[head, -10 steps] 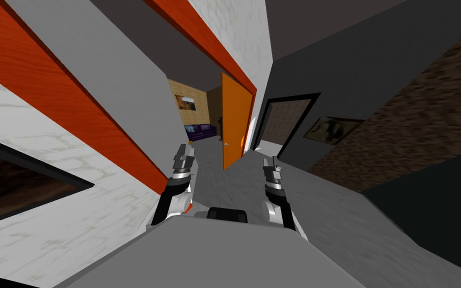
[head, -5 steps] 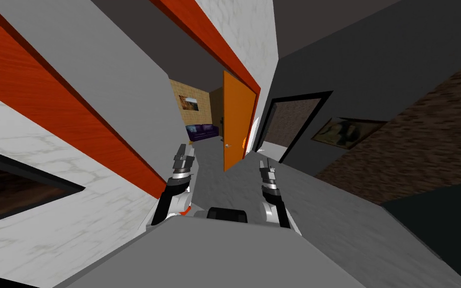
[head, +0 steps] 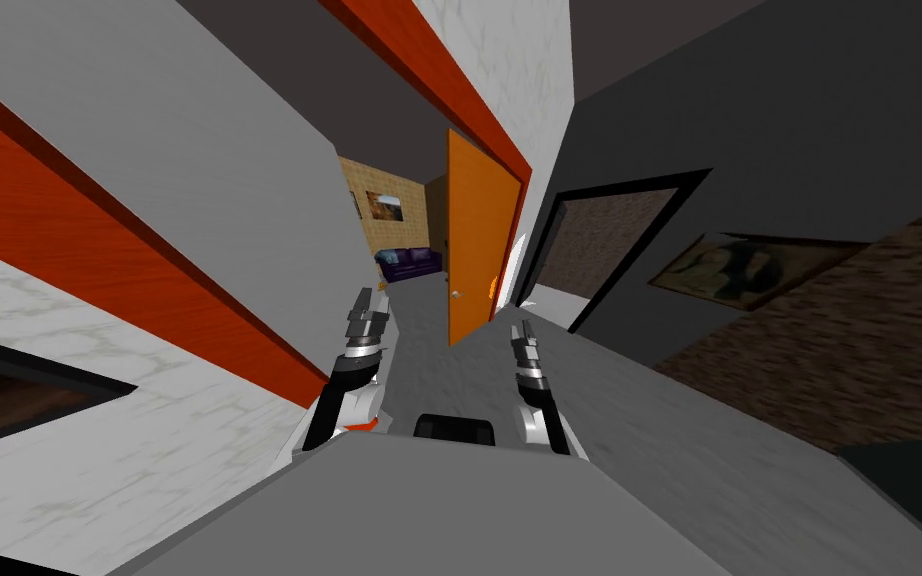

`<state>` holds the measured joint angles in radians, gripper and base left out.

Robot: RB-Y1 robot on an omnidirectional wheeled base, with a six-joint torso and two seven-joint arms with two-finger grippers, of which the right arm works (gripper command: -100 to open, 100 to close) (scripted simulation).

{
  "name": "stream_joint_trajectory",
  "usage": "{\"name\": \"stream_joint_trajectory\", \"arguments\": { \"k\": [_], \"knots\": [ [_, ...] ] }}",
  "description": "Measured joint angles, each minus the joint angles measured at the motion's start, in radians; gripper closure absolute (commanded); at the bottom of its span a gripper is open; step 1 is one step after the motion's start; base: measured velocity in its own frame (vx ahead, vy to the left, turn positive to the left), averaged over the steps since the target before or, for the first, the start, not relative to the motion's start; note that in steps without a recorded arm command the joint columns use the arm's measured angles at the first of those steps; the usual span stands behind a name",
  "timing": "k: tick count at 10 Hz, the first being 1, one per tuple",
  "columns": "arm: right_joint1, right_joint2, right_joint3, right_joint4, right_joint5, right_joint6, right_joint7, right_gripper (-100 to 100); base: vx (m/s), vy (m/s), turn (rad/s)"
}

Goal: Push the door open

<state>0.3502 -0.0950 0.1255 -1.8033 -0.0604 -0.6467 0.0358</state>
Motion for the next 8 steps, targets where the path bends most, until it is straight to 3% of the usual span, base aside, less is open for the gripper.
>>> {"name": "stream_joint_trajectory", "arguments": {
  "k": [8],
  "knots": [
    [-0.048, -0.001, 0.054, 0.160, 0.023, -0.012, -0.001, -100, 0.095, -0.054, 0.085]
  ]
}}
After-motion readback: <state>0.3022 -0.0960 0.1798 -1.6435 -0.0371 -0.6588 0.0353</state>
